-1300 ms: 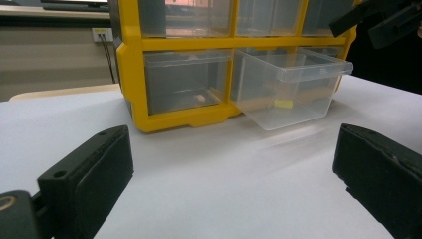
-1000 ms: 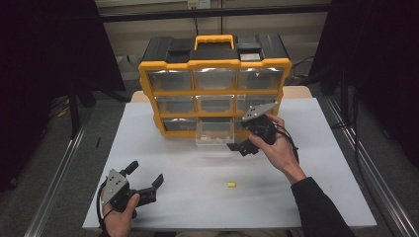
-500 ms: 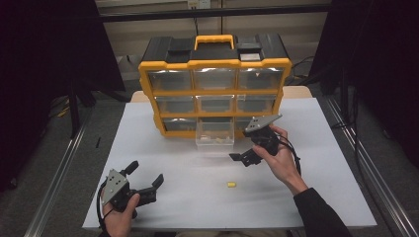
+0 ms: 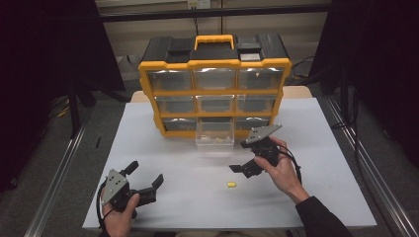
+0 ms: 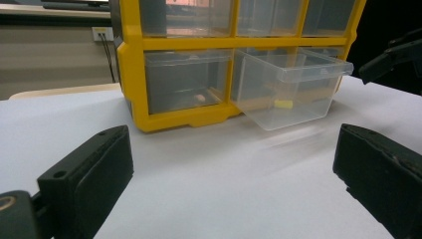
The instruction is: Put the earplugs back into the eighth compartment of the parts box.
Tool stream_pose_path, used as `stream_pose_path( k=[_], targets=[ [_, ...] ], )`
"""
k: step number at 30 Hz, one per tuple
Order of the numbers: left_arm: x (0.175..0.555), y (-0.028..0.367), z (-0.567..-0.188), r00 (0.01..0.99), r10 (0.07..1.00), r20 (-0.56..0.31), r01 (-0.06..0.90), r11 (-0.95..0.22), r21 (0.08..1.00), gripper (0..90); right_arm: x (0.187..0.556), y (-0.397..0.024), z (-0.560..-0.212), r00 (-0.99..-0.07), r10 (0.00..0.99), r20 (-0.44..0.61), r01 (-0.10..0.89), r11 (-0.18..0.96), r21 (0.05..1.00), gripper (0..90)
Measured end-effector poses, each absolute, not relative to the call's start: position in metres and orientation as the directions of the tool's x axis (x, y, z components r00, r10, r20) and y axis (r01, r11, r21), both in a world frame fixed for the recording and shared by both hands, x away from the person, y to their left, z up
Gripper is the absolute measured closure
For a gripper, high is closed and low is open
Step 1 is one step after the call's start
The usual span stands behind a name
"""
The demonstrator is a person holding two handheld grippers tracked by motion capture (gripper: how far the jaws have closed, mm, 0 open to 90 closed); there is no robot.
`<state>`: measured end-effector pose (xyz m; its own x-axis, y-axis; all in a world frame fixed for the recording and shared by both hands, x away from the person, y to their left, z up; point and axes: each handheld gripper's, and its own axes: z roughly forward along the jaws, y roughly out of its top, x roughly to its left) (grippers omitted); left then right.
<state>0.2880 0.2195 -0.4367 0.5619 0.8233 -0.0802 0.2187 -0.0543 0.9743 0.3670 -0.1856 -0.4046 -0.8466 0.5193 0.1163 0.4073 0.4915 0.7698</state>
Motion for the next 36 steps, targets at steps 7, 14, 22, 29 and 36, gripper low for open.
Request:
stream_pose_path(
  k=[7, 14, 22, 29, 36],
  targets=[
    [0.288, 0.219, -0.436, 0.564, 0.822, -0.078, 0.217, -0.056, 0.974, 2.6, 0.362, -0.183, -0.410, -0.866, 0.479, 0.145, 0.414, 0.523, 0.745, 9.3],
    [0.288, 0.219, -0.437, 0.564, 0.822, -0.085, 0.218, -0.049, 0.975, 2.6, 0.360, -0.179, -0.416, -0.882, 0.440, 0.170, 0.416, 0.556, 0.719, 6.2],
    [0.288, 0.219, -0.436, 0.564, 0.822, -0.082, 0.217, -0.052, 0.975, 2.6, 0.358, -0.166, -0.426, -0.896, 0.413, 0.164, 0.416, 0.648, 0.638, 6.6],
    [0.288, 0.218, -0.437, 0.565, 0.821, -0.080, 0.221, -0.057, 0.974, 2.6, 0.359, -0.162, -0.431, -0.904, 0.396, 0.162, 0.409, 0.688, 0.600, 10.8],
    [0.288, 0.218, -0.437, 0.567, 0.820, -0.079, 0.221, -0.059, 0.974, 2.6, 0.362, -0.156, -0.438, -0.917, 0.369, 0.151, 0.387, 0.738, 0.553, 25.3]
  ],
)
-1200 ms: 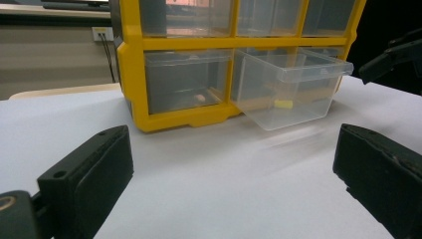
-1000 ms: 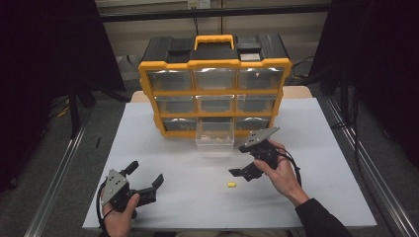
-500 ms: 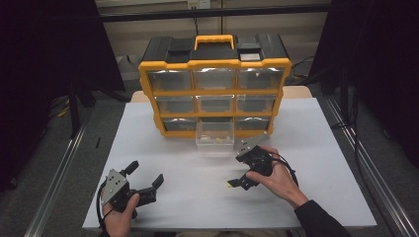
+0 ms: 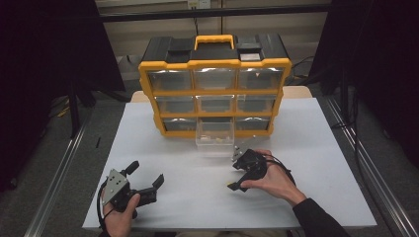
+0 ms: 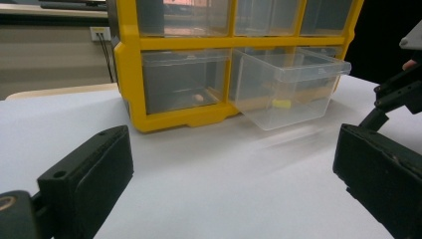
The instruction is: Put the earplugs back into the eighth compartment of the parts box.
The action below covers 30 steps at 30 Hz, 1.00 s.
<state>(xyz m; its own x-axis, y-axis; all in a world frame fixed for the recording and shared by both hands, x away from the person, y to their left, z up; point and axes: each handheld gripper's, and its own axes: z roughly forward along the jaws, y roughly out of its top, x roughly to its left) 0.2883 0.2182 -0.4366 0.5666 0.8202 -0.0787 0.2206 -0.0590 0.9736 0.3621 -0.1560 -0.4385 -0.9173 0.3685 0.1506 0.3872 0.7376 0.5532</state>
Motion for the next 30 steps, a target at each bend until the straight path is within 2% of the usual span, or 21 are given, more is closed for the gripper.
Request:
stream_pose_path(
  k=[2, 7, 9, 19, 25, 28, 30],
  targets=[
    [0.288, 0.218, -0.437, 0.567, 0.820, -0.079, 0.221, -0.059, 0.974, 2.6, 0.362, -0.153, -0.439, -0.924, 0.349, 0.158, 0.377, 0.754, 0.538, 34.3],
    [0.288, 0.218, -0.437, 0.567, 0.820, -0.079, 0.220, -0.058, 0.974, 2.6, 0.360, -0.149, -0.437, -0.934, 0.334, 0.126, 0.349, 0.779, 0.522, 45.9],
    [0.288, 0.218, -0.437, 0.567, 0.820, -0.079, 0.221, -0.059, 0.974, 2.6, 0.359, -0.149, -0.437, -0.938, 0.320, 0.135, 0.342, 0.786, 0.515, 47.3],
    [0.288, 0.218, -0.437, 0.569, 0.819, -0.076, 0.221, -0.063, 0.973, 2.6, 0.358, -0.146, -0.441, -0.947, 0.293, 0.129, 0.319, 0.819, 0.477, 68.9],
    [0.288, 0.218, -0.437, 0.569, 0.819, -0.077, 0.221, -0.062, 0.973, 2.6, 0.356, -0.144, -0.441, -0.955, 0.276, 0.105, 0.292, 0.829, 0.477, 73.2],
    [0.288, 0.218, -0.437, 0.570, 0.818, -0.077, 0.221, -0.062, 0.973, 2.6, 0.355, -0.143, -0.441, -0.957, 0.269, 0.111, 0.289, 0.831, 0.476, 80.0],
    [0.288, 0.218, -0.437, 0.570, 0.818, -0.077, 0.220, -0.062, 0.973, 2.6, 0.355, -0.143, -0.441, -0.956, 0.270, 0.113, 0.290, 0.830, 0.476, 80.7]
  ],
)
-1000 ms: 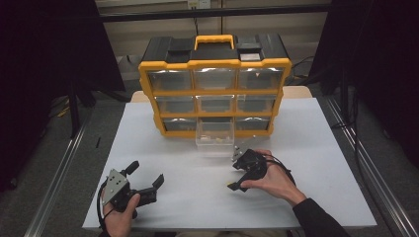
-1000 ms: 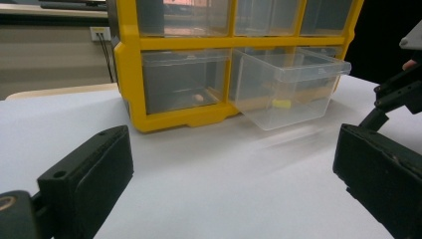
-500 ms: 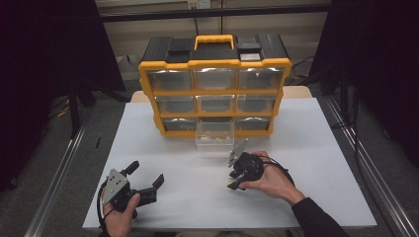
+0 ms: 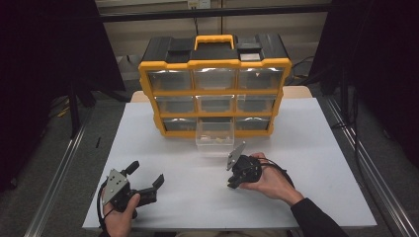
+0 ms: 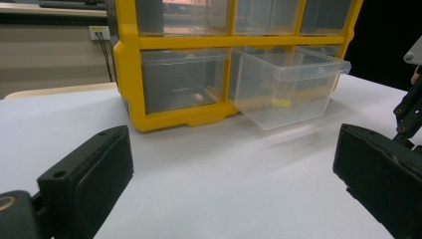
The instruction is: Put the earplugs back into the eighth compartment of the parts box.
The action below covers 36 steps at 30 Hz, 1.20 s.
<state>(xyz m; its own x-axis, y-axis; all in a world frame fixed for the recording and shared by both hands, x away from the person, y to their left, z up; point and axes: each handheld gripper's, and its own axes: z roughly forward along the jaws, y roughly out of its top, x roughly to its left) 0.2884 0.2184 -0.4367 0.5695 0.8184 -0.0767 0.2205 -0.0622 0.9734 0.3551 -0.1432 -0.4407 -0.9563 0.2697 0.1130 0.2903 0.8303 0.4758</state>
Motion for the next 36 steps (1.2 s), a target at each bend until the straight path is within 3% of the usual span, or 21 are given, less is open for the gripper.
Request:
stream_pose_path(
  k=[36],
  targets=[
    [0.288, 0.218, -0.436, 0.568, 0.819, -0.082, 0.220, -0.055, 0.974, 2.6, 0.359, -0.165, -0.421, -0.924, 0.355, 0.145, 0.359, 0.666, 0.654, 82.8]
  ],
)
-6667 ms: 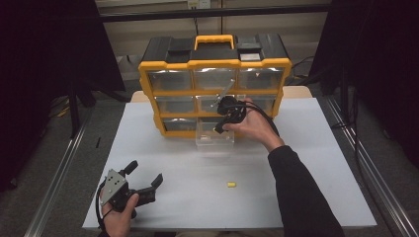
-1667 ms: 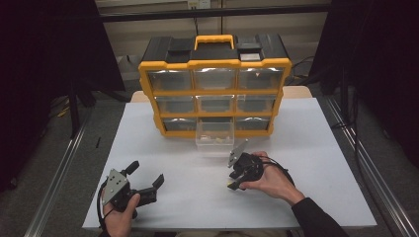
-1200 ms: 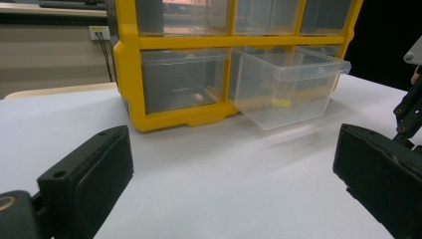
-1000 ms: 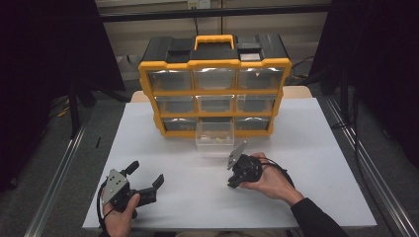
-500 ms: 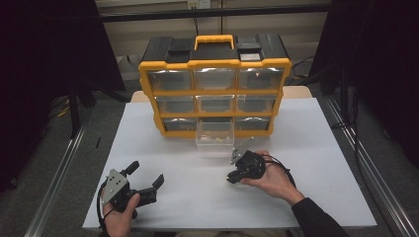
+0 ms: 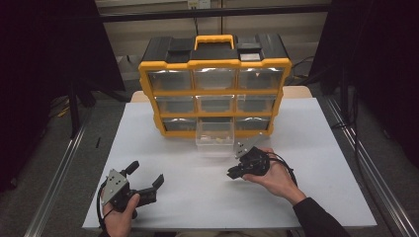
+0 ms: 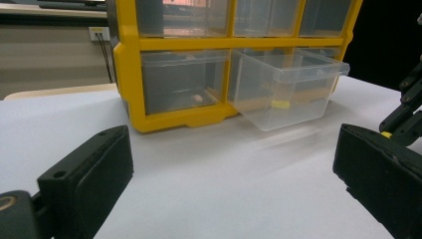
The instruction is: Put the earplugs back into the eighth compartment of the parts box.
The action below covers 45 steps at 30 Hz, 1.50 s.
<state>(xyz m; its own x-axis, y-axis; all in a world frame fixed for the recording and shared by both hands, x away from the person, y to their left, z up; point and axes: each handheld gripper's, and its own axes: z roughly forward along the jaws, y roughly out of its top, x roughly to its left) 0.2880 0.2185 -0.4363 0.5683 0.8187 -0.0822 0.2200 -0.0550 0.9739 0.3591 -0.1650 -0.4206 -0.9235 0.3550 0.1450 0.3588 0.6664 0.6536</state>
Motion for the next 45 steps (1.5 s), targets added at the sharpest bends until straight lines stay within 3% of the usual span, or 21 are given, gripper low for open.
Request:
stream_pose_path(
  k=[45],
  targets=[
    [0.288, 0.218, -0.436, 0.568, 0.819, -0.078, 0.220, -0.060, 0.974, 2.6, 0.364, -0.162, -0.364, -0.936, 0.345, 0.072, 0.271, 0.573, 0.773, 82.7]
  ],
)
